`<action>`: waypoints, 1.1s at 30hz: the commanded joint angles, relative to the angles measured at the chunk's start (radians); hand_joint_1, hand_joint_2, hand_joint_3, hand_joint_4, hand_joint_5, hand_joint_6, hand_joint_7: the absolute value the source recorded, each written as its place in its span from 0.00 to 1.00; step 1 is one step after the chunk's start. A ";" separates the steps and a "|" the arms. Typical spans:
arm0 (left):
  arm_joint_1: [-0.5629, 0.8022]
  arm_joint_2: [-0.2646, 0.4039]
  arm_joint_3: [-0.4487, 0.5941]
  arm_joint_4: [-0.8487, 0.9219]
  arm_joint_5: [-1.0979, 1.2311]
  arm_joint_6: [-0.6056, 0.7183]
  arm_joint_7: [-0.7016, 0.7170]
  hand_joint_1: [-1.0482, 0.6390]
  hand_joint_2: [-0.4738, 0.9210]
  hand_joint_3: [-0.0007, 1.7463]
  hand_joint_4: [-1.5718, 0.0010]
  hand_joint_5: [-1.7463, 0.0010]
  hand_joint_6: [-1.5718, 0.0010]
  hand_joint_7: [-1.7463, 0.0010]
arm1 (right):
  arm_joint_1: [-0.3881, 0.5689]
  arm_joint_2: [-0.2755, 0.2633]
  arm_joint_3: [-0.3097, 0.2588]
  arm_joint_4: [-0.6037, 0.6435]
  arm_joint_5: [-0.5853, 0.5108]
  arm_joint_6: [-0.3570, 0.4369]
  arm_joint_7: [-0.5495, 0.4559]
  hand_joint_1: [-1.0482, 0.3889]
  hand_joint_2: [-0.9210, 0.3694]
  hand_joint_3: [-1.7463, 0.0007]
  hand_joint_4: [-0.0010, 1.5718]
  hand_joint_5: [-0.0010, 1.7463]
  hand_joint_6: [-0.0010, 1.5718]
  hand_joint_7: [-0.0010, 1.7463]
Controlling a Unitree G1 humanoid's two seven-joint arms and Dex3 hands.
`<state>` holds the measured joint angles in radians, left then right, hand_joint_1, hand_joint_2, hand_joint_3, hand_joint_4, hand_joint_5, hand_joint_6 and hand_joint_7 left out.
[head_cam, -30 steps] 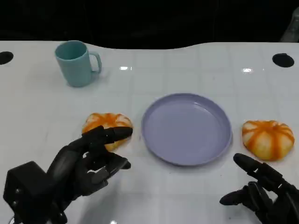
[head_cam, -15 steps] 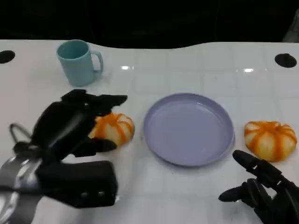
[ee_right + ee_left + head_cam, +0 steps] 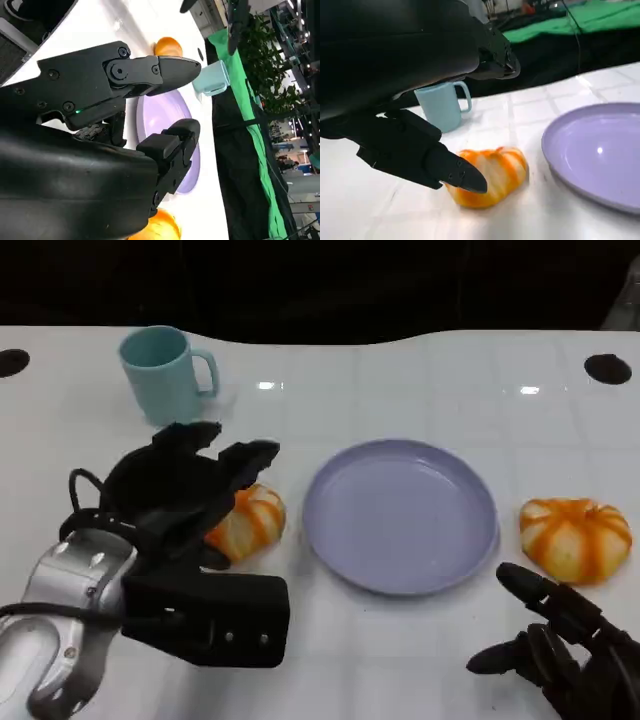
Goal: Grasp the bread from the table and place it into the plate.
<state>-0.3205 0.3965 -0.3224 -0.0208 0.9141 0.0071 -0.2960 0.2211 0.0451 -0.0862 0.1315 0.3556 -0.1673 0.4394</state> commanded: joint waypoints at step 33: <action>-0.541 -0.271 -0.207 1.254 -0.150 -0.076 0.324 0.40 0.94 0.01 0.81 0.94 0.76 0.98 | 0.026 -0.012 -0.003 -0.030 0.017 0.000 0.013 0.21 0.00 0.82 0.47 0.61 0.65 0.10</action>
<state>-0.8521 0.1243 -0.5274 1.1984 0.7806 -0.0640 0.0032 0.2417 0.0447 -0.0789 0.1050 0.3604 -0.1612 0.4477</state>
